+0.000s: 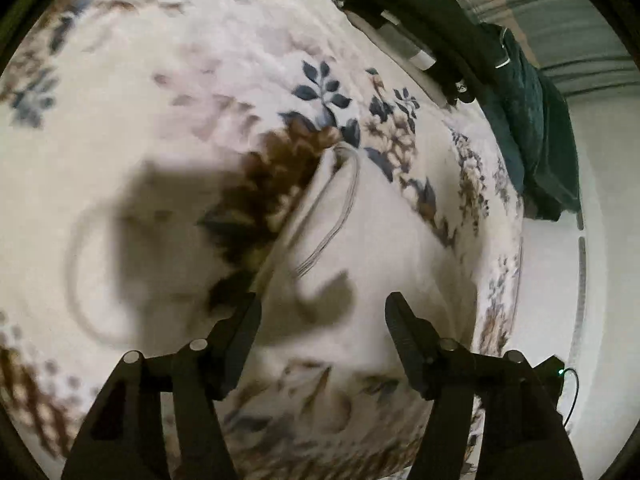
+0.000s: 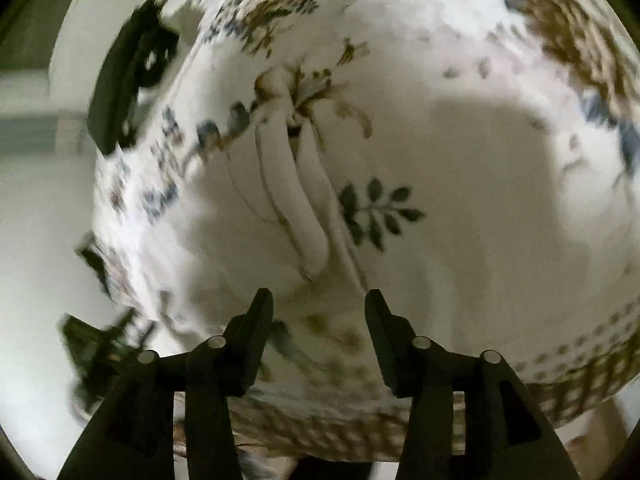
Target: Fold small clothes
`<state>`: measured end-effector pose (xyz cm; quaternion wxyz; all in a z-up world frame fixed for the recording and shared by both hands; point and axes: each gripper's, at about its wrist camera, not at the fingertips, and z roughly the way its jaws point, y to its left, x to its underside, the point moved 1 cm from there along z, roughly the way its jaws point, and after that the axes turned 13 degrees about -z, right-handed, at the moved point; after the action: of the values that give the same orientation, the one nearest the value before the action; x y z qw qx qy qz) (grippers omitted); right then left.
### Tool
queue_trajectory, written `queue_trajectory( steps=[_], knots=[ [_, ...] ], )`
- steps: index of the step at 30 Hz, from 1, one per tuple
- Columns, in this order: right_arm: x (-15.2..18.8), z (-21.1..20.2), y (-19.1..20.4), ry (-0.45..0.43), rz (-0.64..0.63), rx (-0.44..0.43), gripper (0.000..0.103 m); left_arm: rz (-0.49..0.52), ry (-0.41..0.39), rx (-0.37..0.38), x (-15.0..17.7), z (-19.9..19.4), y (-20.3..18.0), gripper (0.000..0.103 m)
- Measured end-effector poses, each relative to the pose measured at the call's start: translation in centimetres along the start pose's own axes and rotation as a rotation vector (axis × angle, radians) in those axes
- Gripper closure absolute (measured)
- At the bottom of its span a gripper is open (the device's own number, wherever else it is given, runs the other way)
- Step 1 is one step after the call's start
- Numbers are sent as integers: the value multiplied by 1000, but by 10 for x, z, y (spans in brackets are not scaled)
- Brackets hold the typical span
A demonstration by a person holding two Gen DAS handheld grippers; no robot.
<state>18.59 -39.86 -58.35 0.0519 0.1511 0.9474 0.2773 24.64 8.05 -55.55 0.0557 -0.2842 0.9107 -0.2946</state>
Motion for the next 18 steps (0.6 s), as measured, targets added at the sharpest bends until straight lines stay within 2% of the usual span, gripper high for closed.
queue_trajectory(
  steps=[2,3,4,5,6,7,8,13,16,18],
  knots=[
    [-5,10,-6,-9,80,-73,53,3,7,-2,-5,16,-5,42],
    [-8,15,-6,-8,101,-86,53,13,-1,-25,-6,23,-7,47],
    [-10,24,-10,1,146,-105,53,36,-16,-52,-6,29,-11,75],
    [-11,31,-14,0,187,-122,53,51,-20,-71,-6,32,-13,93],
    [-12,35,-12,-3,208,-130,58,76,-27,-104,-4,33,-16,97],
    [-11,37,-12,-18,234,-130,85,88,-37,-103,-3,30,-18,97],
    [-11,36,-11,-31,247,-119,95,101,-56,-84,0,21,-22,97],
    [-15,12,11,-109,198,-111,98,157,-76,-39,11,-16,-36,97],
    [-10,4,14,-93,185,-94,98,154,-58,-50,15,-18,-29,97],
    [-2,5,9,-58,180,-42,98,129,-33,-79,17,-9,-15,97]
  ],
)
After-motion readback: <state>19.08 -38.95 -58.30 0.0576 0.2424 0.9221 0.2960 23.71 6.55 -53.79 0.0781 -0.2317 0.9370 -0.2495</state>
